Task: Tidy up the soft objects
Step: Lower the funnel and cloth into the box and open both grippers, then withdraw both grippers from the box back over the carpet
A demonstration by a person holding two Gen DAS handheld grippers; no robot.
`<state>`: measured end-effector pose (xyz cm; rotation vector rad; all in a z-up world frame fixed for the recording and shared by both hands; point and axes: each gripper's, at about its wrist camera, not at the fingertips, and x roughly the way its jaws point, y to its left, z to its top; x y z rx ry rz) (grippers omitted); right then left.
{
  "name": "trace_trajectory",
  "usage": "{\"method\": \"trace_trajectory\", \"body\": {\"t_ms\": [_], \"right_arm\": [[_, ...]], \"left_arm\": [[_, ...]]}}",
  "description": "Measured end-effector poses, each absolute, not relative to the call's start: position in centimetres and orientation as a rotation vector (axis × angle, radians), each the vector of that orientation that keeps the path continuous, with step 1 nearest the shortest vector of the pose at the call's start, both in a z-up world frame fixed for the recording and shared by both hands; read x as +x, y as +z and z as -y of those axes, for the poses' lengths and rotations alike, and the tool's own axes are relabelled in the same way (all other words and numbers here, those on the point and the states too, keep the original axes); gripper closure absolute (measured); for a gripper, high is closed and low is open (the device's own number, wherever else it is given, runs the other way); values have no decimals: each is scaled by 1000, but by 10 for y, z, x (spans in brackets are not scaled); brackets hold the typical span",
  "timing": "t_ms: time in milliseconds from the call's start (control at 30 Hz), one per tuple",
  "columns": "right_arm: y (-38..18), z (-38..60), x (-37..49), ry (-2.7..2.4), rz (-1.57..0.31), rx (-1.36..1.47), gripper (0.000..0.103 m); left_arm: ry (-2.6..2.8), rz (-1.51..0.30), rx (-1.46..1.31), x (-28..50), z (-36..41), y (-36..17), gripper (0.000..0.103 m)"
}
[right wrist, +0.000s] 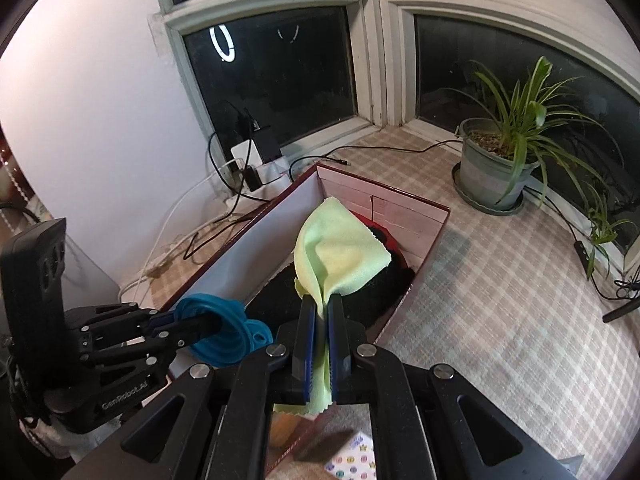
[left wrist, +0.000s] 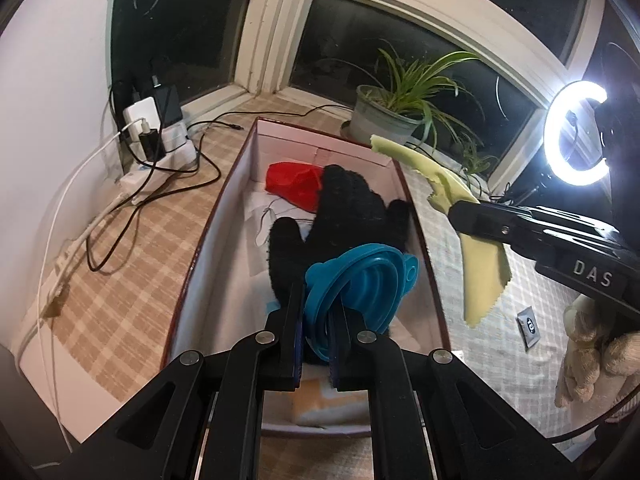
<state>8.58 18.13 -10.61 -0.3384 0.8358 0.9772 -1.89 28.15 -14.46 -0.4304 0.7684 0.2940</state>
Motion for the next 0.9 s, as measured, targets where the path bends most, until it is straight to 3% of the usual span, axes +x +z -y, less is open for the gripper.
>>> {"method": "trace_trajectory", "body": {"t_ms": [333,400,467,533,900], "right_arm": [[-119,-206,102,967,-865,-368,96],[-119,-208,102,966,-860,-370,87],[-118,-209,100,965,-848,-378,71],[-116,-209,99,962,-833,-381,64],[-109,-193,95,945,-821,-367,52]], "left_arm": [[308,-771,-444,-16,-294,-147,93],[308,-768,-444,-16,-295,-147,87],[317,-764,-446,-17,-295,-146,84],[325,-759,-457,-19,-296,-145,77],[352,-732,-483,-29,-291,-139,75]]}}
